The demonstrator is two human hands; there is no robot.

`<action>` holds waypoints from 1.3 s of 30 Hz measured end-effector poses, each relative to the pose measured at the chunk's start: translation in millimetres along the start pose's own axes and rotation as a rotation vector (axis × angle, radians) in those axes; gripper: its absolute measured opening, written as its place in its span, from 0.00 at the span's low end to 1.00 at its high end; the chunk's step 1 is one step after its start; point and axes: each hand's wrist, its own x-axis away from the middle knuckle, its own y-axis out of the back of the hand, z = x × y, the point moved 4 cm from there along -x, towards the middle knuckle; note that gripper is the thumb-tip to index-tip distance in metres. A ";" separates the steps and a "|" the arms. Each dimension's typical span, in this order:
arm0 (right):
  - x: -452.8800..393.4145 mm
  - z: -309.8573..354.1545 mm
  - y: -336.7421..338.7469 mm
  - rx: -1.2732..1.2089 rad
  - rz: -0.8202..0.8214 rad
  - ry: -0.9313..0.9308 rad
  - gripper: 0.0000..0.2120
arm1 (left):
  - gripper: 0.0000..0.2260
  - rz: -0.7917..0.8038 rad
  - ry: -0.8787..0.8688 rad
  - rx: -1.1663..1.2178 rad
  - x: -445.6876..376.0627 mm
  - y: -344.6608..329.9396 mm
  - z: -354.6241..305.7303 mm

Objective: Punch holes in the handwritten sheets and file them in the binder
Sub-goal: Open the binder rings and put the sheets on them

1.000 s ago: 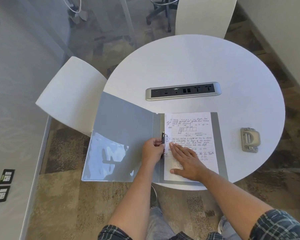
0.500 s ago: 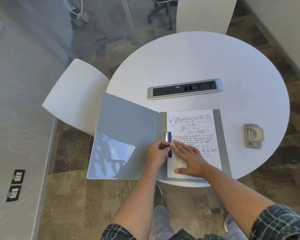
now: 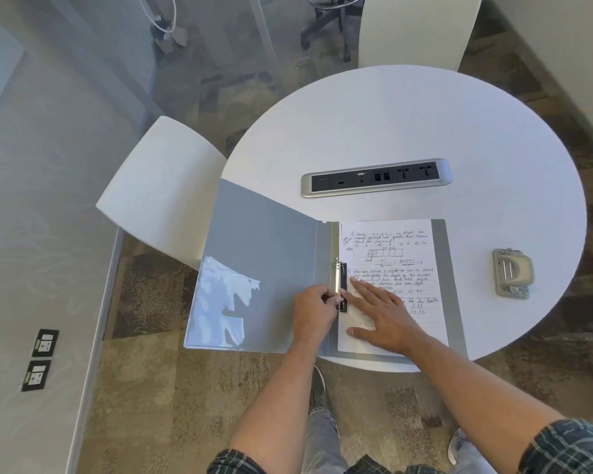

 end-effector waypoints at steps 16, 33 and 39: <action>-24.0 12.9 21.4 0.136 -0.085 -0.170 0.47 | 0.07 0.018 -0.180 -0.416 8.0 1.9 -19.4; -49.1 0.6 38.7 -0.070 0.068 -0.143 0.68 | 0.06 0.046 -0.146 -0.395 1.1 7.1 -19.0; -43.7 0.4 29.7 -0.095 0.010 -0.195 0.66 | 0.05 0.057 -0.184 -0.446 6.5 0.3 -19.6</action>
